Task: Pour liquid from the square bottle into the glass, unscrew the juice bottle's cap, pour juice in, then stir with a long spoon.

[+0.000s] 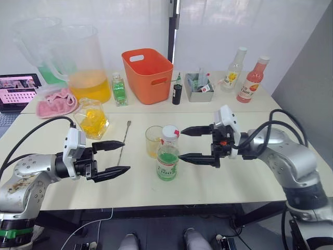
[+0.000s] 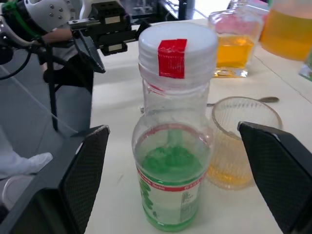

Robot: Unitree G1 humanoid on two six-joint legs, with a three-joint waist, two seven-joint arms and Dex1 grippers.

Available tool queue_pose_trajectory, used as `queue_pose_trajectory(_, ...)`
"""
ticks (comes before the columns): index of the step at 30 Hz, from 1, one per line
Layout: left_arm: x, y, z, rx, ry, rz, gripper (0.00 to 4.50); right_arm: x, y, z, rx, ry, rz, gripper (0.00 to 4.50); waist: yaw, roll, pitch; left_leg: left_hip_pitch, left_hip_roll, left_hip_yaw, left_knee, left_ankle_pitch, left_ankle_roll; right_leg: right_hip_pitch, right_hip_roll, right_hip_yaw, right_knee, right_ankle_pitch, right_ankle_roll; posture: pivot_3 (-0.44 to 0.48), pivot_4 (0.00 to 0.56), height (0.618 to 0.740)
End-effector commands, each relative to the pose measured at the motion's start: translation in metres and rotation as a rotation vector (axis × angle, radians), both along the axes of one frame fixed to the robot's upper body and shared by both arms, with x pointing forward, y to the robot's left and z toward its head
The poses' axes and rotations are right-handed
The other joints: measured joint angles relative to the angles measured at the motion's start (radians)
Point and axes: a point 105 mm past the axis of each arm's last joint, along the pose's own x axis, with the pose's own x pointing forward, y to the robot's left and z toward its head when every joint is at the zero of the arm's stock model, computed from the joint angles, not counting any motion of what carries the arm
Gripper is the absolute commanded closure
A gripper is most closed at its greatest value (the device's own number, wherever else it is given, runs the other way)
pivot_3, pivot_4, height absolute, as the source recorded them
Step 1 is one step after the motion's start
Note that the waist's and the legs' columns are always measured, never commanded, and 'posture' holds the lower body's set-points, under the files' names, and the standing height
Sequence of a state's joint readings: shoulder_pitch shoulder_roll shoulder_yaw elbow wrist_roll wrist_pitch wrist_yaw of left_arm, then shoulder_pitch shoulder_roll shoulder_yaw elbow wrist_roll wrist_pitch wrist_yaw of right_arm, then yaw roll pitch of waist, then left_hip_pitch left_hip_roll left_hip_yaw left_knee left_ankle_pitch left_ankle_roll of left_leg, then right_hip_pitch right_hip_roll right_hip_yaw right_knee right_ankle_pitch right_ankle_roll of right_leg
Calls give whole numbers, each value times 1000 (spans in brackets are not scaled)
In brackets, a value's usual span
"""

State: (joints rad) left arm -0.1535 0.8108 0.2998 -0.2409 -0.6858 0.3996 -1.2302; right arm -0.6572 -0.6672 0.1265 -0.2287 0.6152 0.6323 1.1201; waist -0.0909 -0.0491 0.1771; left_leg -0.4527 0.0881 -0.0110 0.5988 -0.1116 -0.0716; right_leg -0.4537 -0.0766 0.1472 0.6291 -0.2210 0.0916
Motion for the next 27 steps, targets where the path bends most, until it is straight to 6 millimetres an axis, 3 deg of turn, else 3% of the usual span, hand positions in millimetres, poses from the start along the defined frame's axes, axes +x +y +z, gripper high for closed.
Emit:
queue_pose_trajectory(1, -11, 2, 13, 2, -53, 38, 0, 2, 8, 14, 7, -46, 117, 28, -1, 0, 0, 0, 0, 0, 0, 0, 0, 0, 0, 0, 0, 0, 0, 0, 150, 722)
queue_pose_trajectory(14, -22, 8, 15, 5, -64, 133, 0, 19, 31, 18, 22, -61, 238, 28, -3, 0, 0, 0, 0, -1, 0, 0, 0, -1, 0, -1, 1, 0, 0, 0, 150, 722)
queue_pose_trajectory(23, -19, 7, 14, 8, -66, 123, 0, 18, 29, 15, 15, -58, 245, 2923, -5, 0, 0, 0, 0, -1, 0, 0, 0, -1, 0, -1, 2, 0, 0, 0, 150, 722)
queue_pose_trajectory(24, -19, 7, 14, 7, -65, 117, 0, 17, 28, 17, 19, -59, 244, 3137, -5, 0, 0, 0, 0, -1, 0, 0, 0, -1, 0, -1, 1, 0, 0, 0, 150, 722)
queue_pose_trajectory(27, -17, 6, 12, 3, -61, 99, 0, 11, 26, 20, 31, -59, 242, 3209, -4, 0, 0, 0, 0, -1, 0, 0, 0, -1, 0, -1, 2, 0, -1, 0, 150, 722)
